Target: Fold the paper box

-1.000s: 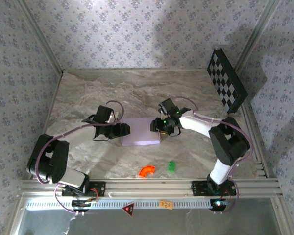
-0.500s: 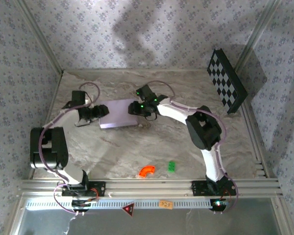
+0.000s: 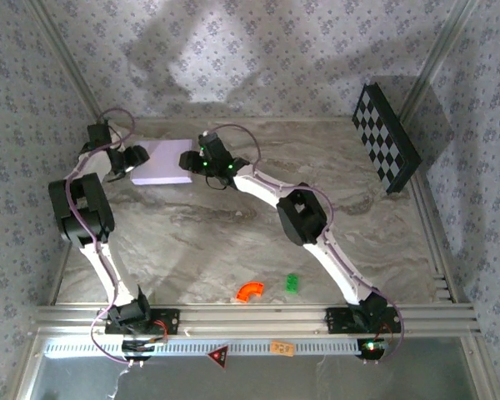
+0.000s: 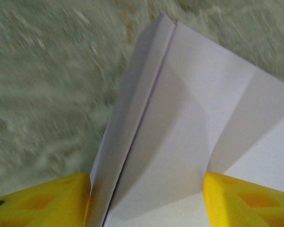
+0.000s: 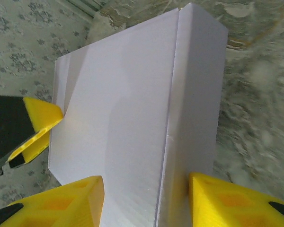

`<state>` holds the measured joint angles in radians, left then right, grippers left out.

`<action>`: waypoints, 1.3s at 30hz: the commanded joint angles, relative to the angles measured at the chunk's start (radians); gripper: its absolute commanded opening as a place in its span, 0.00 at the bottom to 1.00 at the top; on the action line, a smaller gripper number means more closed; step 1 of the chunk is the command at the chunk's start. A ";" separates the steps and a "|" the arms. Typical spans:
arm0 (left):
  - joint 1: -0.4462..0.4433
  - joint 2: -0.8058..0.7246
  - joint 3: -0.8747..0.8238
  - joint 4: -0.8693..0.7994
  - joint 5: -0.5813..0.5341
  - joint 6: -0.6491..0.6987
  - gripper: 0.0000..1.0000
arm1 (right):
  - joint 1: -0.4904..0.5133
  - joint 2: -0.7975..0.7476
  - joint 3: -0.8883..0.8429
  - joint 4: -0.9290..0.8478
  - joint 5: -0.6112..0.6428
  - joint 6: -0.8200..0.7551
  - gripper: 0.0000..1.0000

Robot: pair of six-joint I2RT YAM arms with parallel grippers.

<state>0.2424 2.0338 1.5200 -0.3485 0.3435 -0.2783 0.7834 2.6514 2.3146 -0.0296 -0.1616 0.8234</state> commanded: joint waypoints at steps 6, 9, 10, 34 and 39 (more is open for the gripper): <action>0.023 0.118 0.136 -0.083 0.145 0.004 0.63 | 0.070 0.141 0.153 0.156 0.053 0.046 0.55; 0.035 0.129 0.144 -0.086 0.151 0.006 0.64 | 0.065 0.165 0.154 0.150 0.057 0.066 0.58; 0.038 0.133 0.147 -0.091 0.153 0.005 0.64 | 0.066 0.166 0.151 0.142 0.054 0.063 0.59; 0.034 -0.335 -0.097 -0.083 0.031 0.014 0.99 | -0.069 -0.513 -0.483 -0.062 0.068 -0.349 0.94; -0.023 -0.481 -0.259 -0.018 -0.049 0.040 0.99 | -0.126 -0.698 -0.695 -0.154 0.149 -0.466 0.99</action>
<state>0.2501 1.6127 1.3254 -0.4095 0.3443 -0.2592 0.6769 2.0319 1.7073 -0.0849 -0.0727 0.4683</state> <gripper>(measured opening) 0.994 0.987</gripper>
